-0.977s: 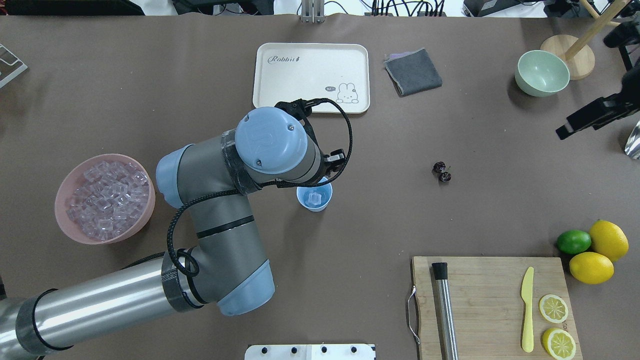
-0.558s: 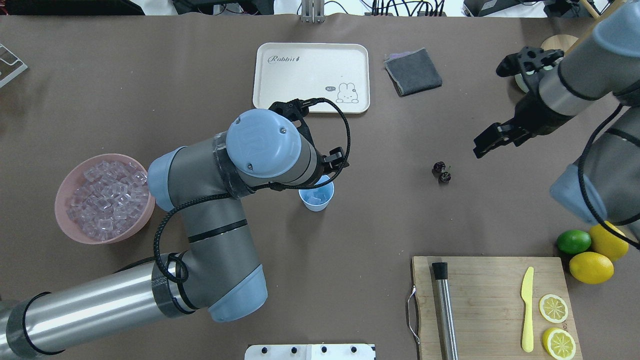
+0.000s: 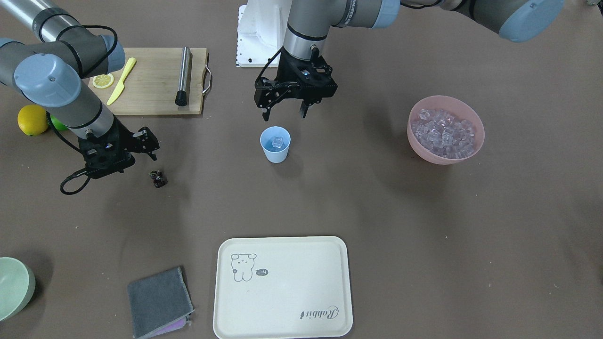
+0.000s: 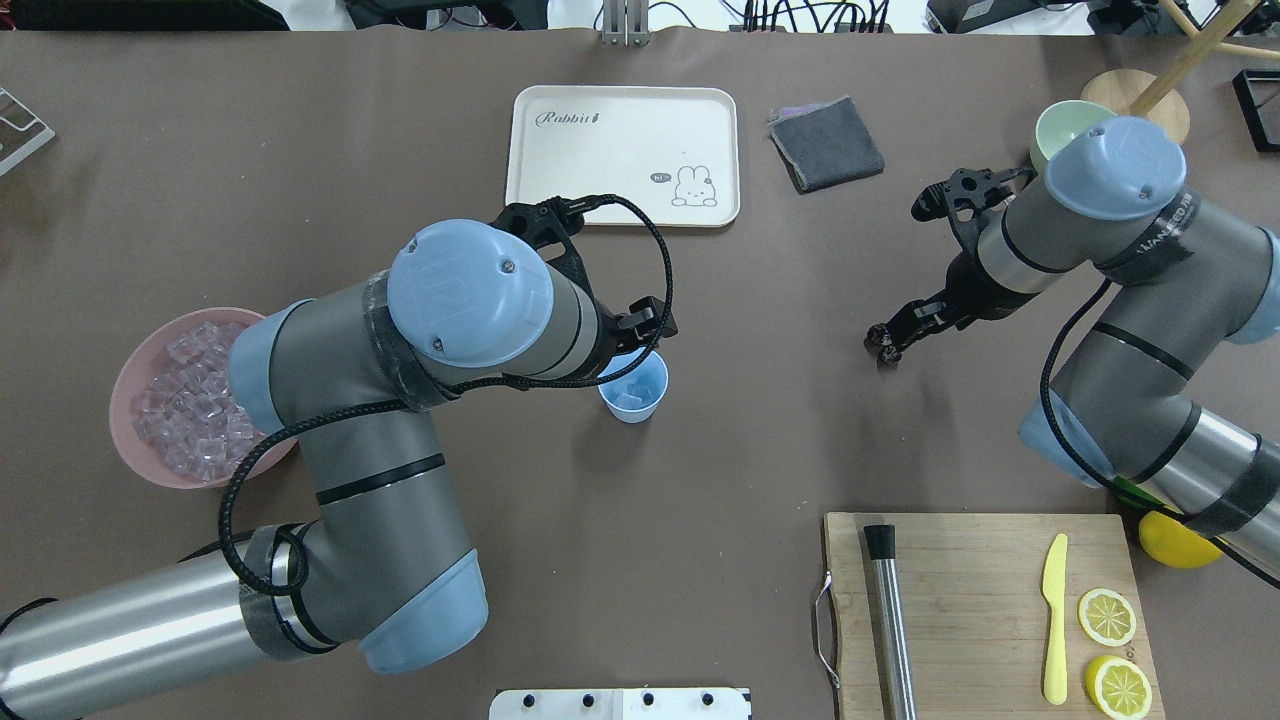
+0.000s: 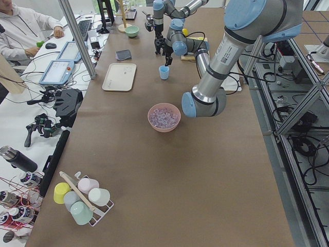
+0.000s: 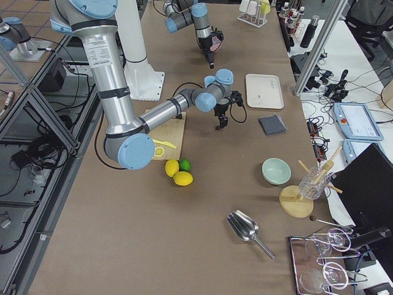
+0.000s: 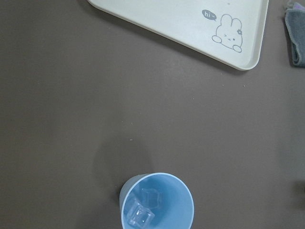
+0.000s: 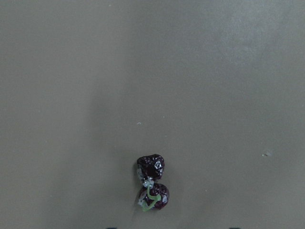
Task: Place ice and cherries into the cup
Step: 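Release ice into the cup with the left gripper while the right gripper grasps the cherries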
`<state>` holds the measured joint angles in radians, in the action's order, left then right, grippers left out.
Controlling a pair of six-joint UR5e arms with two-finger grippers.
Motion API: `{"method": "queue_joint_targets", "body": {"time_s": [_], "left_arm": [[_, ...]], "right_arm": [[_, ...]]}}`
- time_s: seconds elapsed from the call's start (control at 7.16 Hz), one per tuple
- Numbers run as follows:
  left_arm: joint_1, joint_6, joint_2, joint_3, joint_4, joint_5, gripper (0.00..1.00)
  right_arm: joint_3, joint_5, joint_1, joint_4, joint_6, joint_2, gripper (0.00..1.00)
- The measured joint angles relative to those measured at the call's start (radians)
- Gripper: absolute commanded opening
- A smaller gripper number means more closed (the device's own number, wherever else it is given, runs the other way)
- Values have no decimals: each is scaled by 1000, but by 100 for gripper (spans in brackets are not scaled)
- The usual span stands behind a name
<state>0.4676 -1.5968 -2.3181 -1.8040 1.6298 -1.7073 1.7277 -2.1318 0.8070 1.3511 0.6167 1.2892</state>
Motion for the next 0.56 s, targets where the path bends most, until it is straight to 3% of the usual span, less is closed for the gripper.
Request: {"method": "queue_joint_targets", "body": {"time_s": [0.28, 0.42, 0.56], "left_arm": [[-2, -1, 3, -3, -4, 1, 97], [-3, 0, 4, -3, -4, 1, 97], [-4, 0, 6, -3, -4, 2, 97]], "right_arm": [[-43, -4, -16, -14, 90, -28, 73], [-67, -6, -21, -39, 141, -38, 64], [-96, -6, -25, -82, 201, -43, 29]]}}
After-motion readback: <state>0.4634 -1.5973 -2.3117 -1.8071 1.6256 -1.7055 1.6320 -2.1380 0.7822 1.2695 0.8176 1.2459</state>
